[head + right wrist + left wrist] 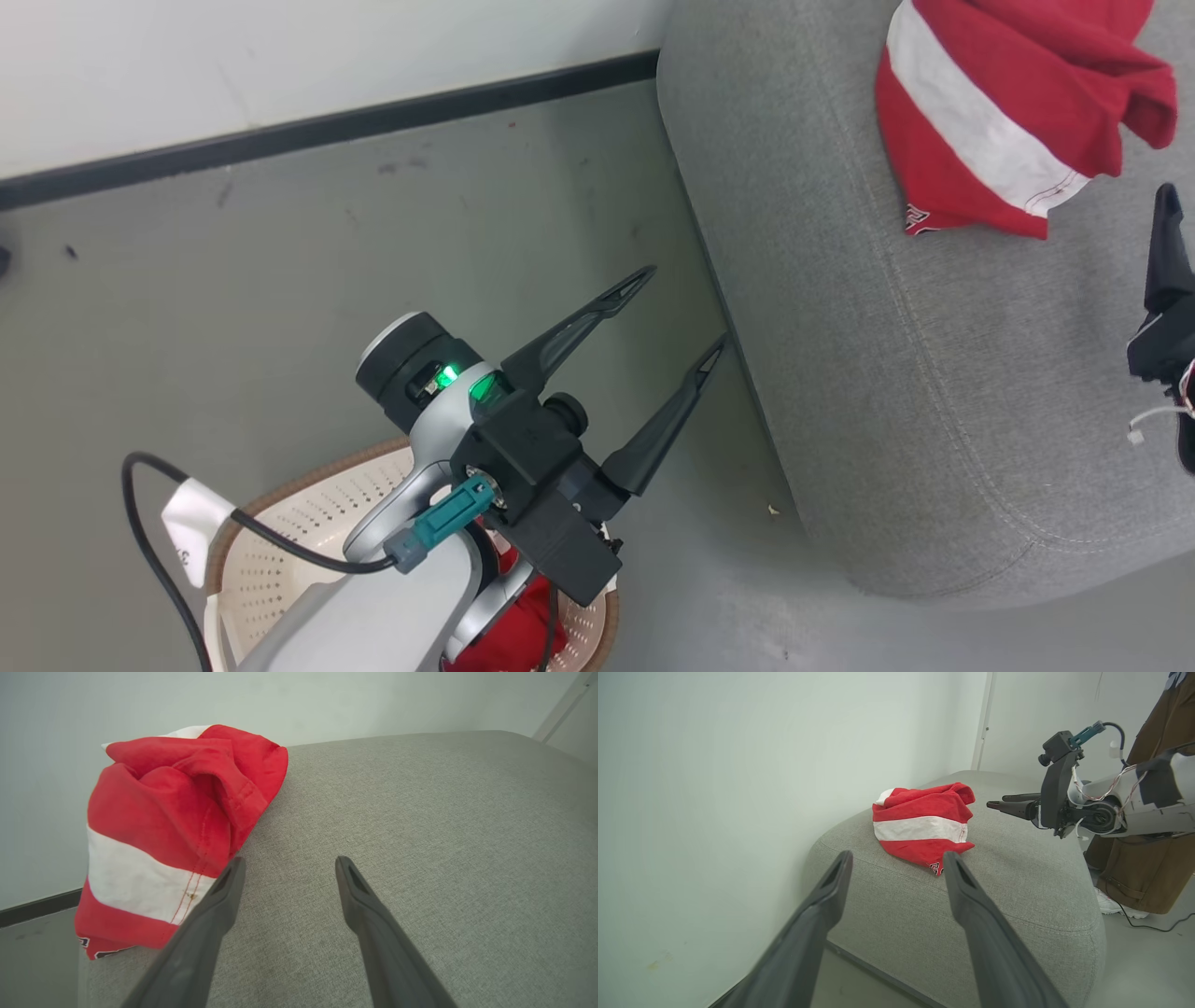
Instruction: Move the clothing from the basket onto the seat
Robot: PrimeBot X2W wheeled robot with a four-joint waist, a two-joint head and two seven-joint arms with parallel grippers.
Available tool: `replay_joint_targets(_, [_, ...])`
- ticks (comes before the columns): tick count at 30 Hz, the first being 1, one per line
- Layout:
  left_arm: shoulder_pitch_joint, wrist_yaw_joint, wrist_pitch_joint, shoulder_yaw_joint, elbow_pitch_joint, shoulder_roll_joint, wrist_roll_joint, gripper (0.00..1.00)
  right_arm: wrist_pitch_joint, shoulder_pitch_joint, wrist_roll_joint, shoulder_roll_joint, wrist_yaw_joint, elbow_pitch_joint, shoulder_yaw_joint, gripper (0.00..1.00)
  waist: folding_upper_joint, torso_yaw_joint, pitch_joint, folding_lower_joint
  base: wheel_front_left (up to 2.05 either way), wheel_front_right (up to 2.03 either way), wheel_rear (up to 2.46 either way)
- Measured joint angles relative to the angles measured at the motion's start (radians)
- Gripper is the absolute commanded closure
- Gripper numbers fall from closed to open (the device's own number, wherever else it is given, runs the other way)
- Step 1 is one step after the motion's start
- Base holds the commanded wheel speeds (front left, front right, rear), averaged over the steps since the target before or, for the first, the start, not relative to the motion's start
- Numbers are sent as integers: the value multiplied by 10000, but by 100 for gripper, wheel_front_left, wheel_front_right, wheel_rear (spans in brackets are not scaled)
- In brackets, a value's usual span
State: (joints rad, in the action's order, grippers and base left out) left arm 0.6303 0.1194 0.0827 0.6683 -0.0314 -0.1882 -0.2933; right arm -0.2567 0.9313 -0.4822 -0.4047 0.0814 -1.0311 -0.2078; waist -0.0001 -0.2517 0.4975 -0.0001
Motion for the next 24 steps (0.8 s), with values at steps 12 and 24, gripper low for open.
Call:
replay_joint_targets(12, [-920,-418,817,-662,-1060,-21,-391,0,0,-957,596,-52,127,1195,-169,0,-1,89,-1280,-1,0,0,0])
replay_joint_targets(24, [-2310,-1181,1319,-1732,-1722,-330,-1011,0,2,-2194,959,447,-23,2652,-171,0,-1,677,-2505,0,0,0,0])
